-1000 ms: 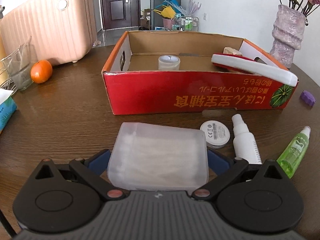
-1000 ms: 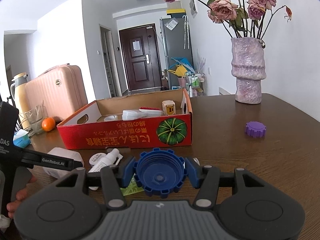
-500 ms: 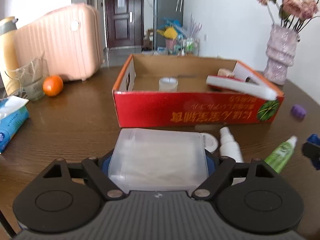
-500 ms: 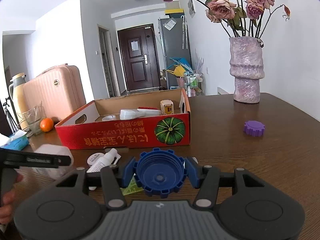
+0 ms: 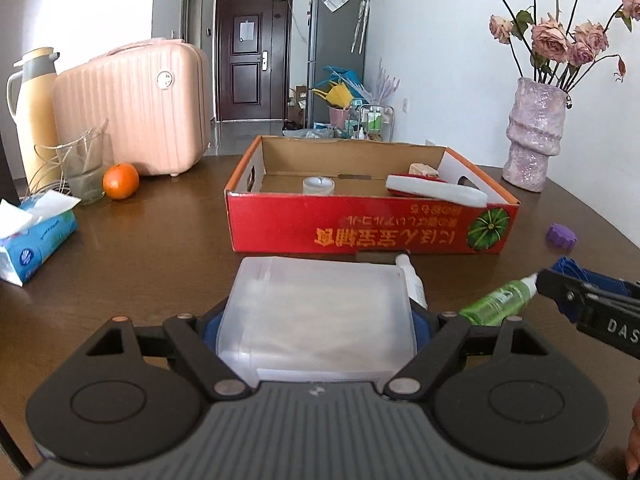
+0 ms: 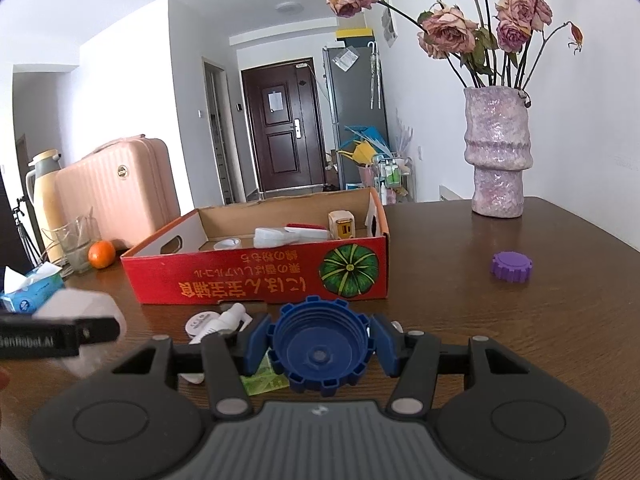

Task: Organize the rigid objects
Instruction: 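Carry the white container and blue cap over the cardboard box with both tools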

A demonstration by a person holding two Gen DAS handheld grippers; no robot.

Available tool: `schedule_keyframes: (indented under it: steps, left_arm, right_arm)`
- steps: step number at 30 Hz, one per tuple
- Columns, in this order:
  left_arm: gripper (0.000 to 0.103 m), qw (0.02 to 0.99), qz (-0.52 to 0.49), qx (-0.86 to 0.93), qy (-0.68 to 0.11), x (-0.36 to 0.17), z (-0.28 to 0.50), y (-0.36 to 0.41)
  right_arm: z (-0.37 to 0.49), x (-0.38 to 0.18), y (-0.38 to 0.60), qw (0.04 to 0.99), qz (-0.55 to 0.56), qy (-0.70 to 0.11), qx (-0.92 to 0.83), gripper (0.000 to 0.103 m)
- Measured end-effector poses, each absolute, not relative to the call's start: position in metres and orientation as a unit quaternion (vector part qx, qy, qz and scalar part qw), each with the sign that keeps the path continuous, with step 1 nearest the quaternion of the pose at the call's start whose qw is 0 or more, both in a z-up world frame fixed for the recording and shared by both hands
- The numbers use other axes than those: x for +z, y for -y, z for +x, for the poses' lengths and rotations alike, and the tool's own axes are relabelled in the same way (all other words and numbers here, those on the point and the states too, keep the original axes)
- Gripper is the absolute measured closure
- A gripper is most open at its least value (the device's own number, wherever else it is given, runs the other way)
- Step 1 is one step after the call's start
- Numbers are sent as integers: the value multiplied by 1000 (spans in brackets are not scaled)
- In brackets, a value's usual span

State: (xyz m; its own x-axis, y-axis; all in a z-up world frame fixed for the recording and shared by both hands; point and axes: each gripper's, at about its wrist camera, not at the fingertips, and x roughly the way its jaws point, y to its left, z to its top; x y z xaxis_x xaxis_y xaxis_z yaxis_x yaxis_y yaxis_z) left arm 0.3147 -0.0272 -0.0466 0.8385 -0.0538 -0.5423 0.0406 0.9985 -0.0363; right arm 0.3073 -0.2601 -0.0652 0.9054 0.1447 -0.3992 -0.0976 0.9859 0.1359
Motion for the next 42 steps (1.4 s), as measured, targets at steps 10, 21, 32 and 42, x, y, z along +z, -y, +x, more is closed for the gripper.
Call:
schedule_keyframes:
  steps: [10, 21, 32, 42]
  left_arm:
    - [19, 965, -16, -25, -261, -39, 292, 34]
    - [19, 969, -16, -16, -248, -30, 290, 33]
    - [19, 974, -16, -17, -224, -8, 304, 36]
    - [19, 977, -28, -14, -212, 5, 333, 37]
  right_arm:
    - [294, -59, 253, 977, 55, -190, 75, 49]
    - [291, -52, 252, 978, 62, -182, 79, 49]
    - [302, -34, 249, 981, 60, -166, 76, 49]
    - [333, -16, 244, 984, 54, -156, 70, 49]
